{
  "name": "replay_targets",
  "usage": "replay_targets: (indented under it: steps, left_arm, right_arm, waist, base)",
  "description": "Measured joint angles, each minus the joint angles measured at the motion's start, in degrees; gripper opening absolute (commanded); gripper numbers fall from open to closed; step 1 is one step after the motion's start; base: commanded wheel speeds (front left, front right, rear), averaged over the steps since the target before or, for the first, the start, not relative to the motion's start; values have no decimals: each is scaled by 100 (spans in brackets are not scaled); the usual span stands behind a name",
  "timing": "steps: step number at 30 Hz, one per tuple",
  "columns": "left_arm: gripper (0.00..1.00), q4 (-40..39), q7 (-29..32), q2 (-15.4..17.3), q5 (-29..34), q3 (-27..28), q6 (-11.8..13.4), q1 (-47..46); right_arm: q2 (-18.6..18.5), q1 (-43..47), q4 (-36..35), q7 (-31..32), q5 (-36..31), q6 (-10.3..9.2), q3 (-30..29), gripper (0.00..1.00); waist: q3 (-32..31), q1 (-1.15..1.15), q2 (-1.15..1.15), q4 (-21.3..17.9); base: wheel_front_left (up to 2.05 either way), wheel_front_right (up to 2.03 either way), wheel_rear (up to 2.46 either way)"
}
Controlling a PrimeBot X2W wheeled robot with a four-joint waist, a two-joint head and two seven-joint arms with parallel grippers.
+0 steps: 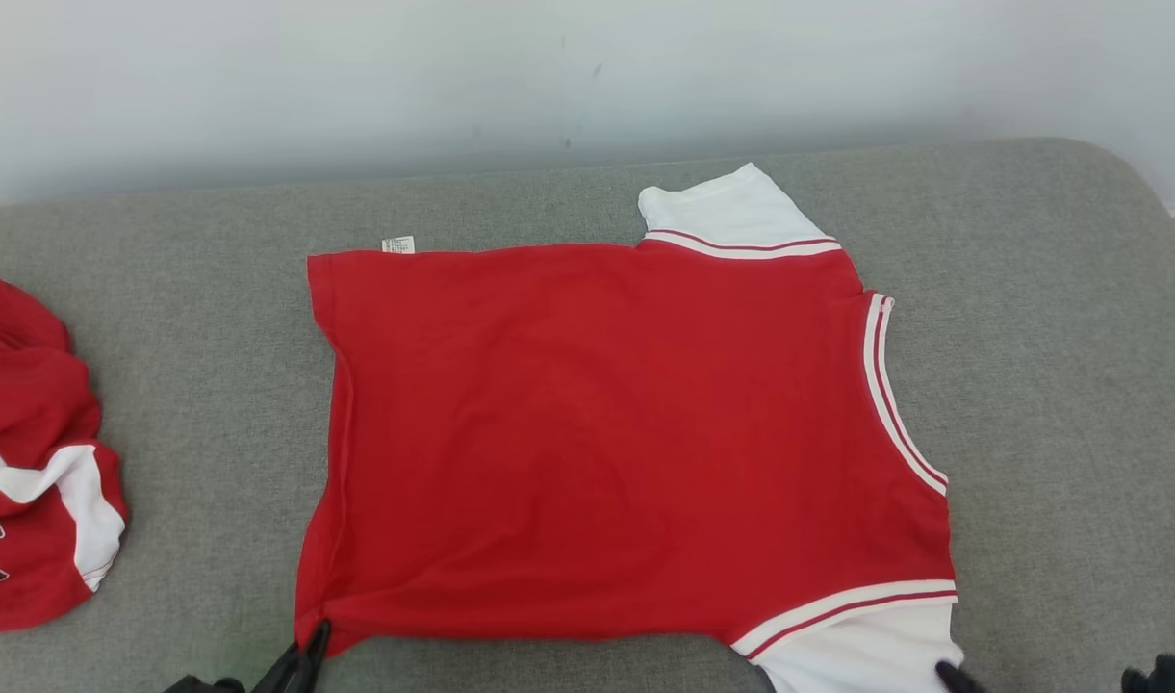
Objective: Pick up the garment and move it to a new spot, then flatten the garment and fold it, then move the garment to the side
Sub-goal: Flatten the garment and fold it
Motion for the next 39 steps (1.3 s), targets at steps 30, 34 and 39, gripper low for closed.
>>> replay_targets:
  steps: [30, 34, 39]
  left_arm:
    - [0, 788, 1, 401, -467, -1390, -40, -2505]
    - [0, 995, 0, 355, -539, -1560, -40, -2747]
    - [0, 1211, 1, 280, -578, -1547, -40, -2877]
  right_arm:
    - [-318, -4448, 3284, -499, -959, 0, 29, 0]
    - [-402, -4648, 3655, -859, -1035, 0, 308, 0]
    - [-498, -4780, 3972, -1452, -1034, 0, 669, 21]
  waist:
    - [490, 1, 0, 161]
    - [536, 1, 0, 200]
    - [581, 0, 0, 190]
  base:
    - [0, 0, 0]
    - [0, 0, 0]
    - [0, 0, 0]
